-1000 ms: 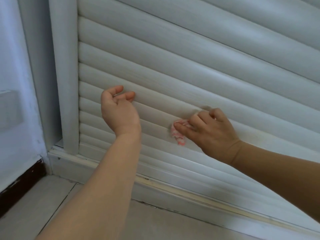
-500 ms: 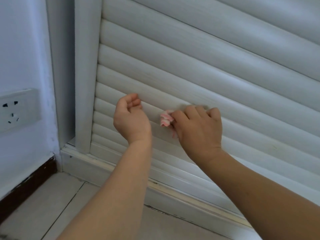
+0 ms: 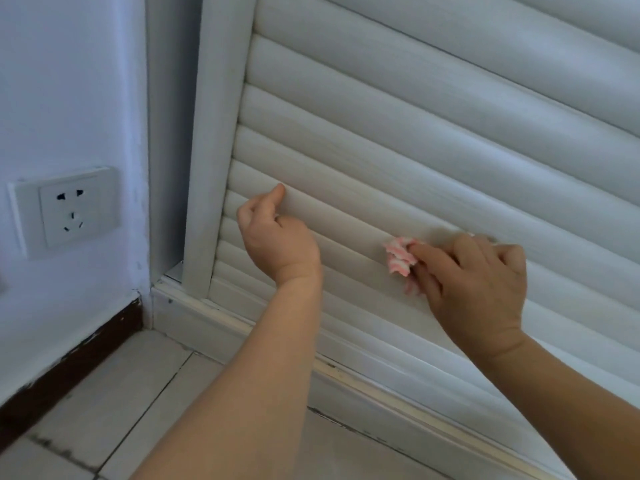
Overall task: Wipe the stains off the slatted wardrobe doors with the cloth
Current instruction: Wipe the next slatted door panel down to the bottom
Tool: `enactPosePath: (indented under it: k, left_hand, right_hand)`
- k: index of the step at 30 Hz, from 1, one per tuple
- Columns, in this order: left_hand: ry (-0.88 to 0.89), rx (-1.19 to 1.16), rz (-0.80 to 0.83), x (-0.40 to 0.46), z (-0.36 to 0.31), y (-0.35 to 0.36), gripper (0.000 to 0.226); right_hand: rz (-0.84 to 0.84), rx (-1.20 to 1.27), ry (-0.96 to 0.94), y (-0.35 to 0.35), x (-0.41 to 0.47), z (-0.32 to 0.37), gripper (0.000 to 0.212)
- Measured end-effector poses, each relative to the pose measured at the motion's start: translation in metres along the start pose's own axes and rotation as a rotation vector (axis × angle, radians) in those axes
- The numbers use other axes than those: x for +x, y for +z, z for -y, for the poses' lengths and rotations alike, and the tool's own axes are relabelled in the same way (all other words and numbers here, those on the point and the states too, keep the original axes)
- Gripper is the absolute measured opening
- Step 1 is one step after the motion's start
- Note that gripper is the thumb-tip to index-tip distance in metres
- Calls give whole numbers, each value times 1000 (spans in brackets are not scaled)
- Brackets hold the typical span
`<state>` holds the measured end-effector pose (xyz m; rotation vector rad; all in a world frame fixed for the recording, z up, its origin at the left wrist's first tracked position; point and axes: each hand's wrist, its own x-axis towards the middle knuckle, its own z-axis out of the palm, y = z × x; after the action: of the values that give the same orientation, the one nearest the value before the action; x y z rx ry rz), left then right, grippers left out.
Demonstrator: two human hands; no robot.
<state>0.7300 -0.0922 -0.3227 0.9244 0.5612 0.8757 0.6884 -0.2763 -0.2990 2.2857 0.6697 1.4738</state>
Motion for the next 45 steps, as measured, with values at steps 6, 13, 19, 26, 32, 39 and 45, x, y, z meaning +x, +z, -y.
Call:
enactPosePath:
  k: [6,13,19,26,32,39,45]
  left_hand:
    - [118,180,44,6,7,-7,38]
    - [61,50,68,18,11,-15,44]
    - [19,-65,76,16,12,-14,42]
    - [79,6,114,26,23,-21,47]
    - [48,-4,126,27,21,-22,42]
    - [138,26,139,21,26,-18,53]
    - [117,-29,163,22,27,-19,45]
  right_hand:
    - [-82,36,-43,23,47,45,14]
    - [-174,54,-137,39,65,64,6]
    - [40,-11,-182,21,-35,0,26]
    - [-20,67,-129,42,10,54,12]
    - [-76,84,-104,60,58,104,8]
    - [-30,104,-172,46,-8,57,16]
    - [135,-34,-149,22,-82,-6,23]
